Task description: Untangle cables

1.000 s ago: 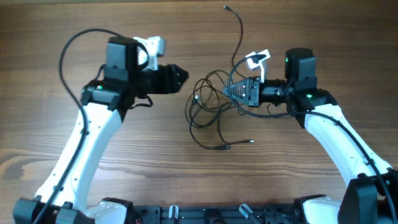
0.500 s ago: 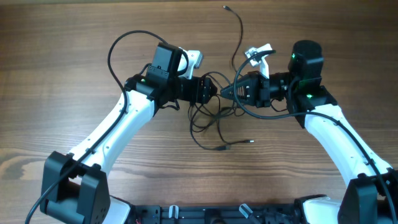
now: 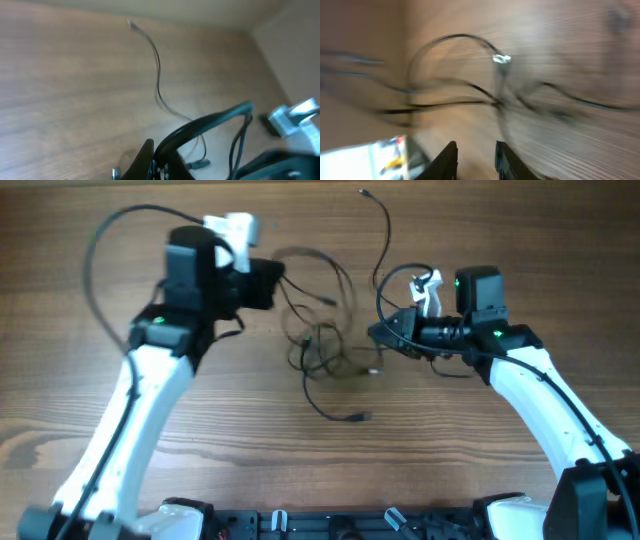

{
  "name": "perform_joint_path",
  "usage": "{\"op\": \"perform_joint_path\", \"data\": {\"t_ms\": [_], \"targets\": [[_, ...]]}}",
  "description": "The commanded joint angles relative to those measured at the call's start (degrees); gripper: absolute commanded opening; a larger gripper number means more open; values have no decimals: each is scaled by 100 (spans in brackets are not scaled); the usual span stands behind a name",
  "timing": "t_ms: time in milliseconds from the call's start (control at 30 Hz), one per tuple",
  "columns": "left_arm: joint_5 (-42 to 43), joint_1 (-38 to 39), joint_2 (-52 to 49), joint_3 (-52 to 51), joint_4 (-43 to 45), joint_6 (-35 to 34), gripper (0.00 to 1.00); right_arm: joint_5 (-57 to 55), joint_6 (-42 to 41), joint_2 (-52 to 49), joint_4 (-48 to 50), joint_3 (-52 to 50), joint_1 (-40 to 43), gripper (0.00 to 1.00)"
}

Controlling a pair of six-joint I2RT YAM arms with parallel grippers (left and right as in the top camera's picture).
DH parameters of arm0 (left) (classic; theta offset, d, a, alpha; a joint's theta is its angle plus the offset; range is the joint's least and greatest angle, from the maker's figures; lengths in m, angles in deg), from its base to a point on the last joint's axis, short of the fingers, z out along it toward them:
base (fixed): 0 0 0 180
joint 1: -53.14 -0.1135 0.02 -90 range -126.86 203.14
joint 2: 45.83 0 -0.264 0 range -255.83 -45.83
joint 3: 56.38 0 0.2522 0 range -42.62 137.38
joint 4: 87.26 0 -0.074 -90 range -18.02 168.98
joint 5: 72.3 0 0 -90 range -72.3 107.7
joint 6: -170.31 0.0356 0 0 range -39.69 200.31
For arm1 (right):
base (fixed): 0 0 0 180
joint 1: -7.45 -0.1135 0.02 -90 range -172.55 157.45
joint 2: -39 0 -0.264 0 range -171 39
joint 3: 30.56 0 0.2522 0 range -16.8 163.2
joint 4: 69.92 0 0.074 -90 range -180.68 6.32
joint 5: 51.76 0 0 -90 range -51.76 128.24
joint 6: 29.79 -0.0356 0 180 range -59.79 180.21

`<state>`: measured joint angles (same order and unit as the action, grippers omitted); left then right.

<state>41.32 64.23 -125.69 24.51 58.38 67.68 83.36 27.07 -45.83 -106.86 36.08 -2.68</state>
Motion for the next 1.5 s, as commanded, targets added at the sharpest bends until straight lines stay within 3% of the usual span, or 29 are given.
{"op": "perform_joint_path", "data": {"t_ms": [0,67,167,233,267,333,433,500,567,633,733,900,1067,1167,1300,1367,1400,1433,1467], "targets": [[273,-372,782,39,74,-203,5,-1882,166,-9,-507,4,2,20],[269,-527,1119,39,140,-437,5,-2618,164,-9,-911,4,2,20],[699,-678,1388,39,295,-859,9,-2601,190,-7,-964,4,2,24],[1668,-682,1386,39,527,-887,17,-931,1285,-7,-409,4,2,32],[1864,-682,1375,39,551,-885,23,-173,1521,-7,-155,4,2,38],[1869,-682,1353,39,570,-857,24,354,1512,-7,96,4,2,41],[1003,-682,1311,37,262,-595,25,-166,1414,-9,-31,4,2,42],[-293,-682,1222,37,-531,-560,24,-1134,1097,-9,-481,4,2,43],[-640,-682,997,37,-1294,-557,35,-861,1563,-9,-605,4,0,46],[-638,-682,557,37,-1976,-560,60,-608,1834,-9,-662,4,-17,52],[-638,-682,-422,37,-2588,-586,63,-758,1864,-9,-667,4,-96,53],[-984,-682,-2173,37,-2302,-581,70,-824,1812,-9,-691,4,-96,53],[-1692,-682,-2597,37,-2055,-586,74,-822,1812,-9,-691,4,-96,53],[-1493,-612,-2603,20,-1917,-890,59,-820,1797,-9,-691,4,-96,52],[-1069,-103,-2603,-310,-1303,-887,57,-822,1797,-9,-706,4,-96,52],[-732,382,-2601,-323,-1174,-879,49,-826,1797,-9,-697,4,-94,52],[-470,494,-2601,-321,-1115,-844,37,-824,1797,-9,-693,4,-96,52],[44,634,-2581,-310,-1012,-664,10,-822,1794,-9,-699,4,-96,52],[271,669,-2522,-249,-999,-669,4,-824,1799,-9,-708,4,-96,52]]}}
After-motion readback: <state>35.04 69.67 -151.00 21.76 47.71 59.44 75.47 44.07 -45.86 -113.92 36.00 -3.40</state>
